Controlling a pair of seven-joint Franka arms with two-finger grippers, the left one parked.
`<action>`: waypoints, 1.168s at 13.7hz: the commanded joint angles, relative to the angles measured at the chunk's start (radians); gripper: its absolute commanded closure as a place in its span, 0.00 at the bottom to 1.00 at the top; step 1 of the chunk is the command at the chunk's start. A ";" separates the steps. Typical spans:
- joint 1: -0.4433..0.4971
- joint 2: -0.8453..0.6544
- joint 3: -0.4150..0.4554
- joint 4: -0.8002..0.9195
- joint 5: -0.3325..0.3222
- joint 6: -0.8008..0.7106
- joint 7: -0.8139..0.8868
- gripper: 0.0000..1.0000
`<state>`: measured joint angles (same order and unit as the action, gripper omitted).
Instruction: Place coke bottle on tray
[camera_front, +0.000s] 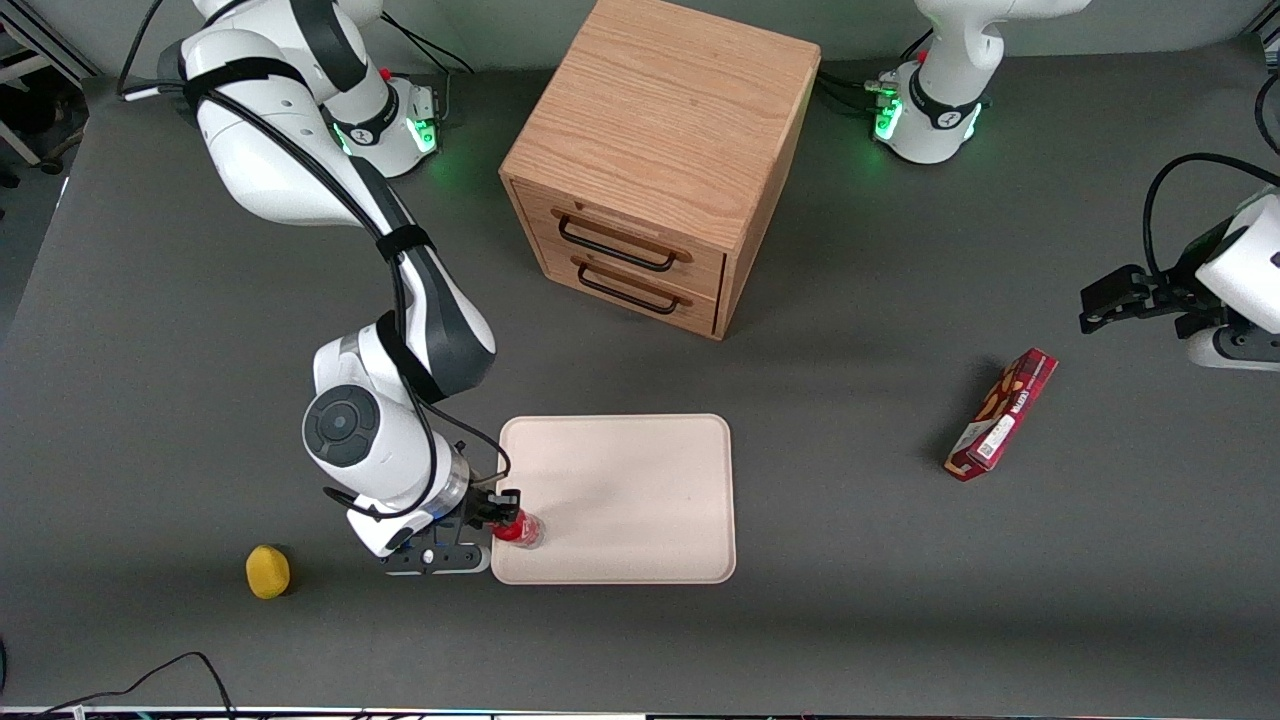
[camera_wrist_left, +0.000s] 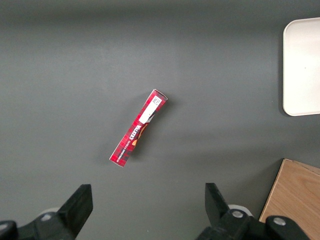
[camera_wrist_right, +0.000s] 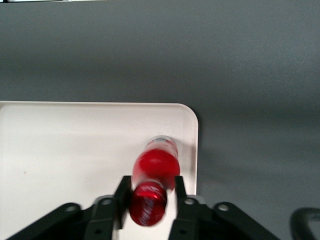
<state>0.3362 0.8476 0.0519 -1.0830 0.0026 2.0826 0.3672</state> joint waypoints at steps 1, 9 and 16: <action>0.018 0.016 -0.017 0.038 -0.010 -0.001 0.033 0.00; -0.020 -0.171 -0.018 0.031 -0.013 -0.217 0.019 0.00; -0.170 -0.480 -0.009 -0.152 0.000 -0.445 -0.025 0.00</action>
<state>0.2234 0.5114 0.0372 -1.0902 0.0010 1.6635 0.3668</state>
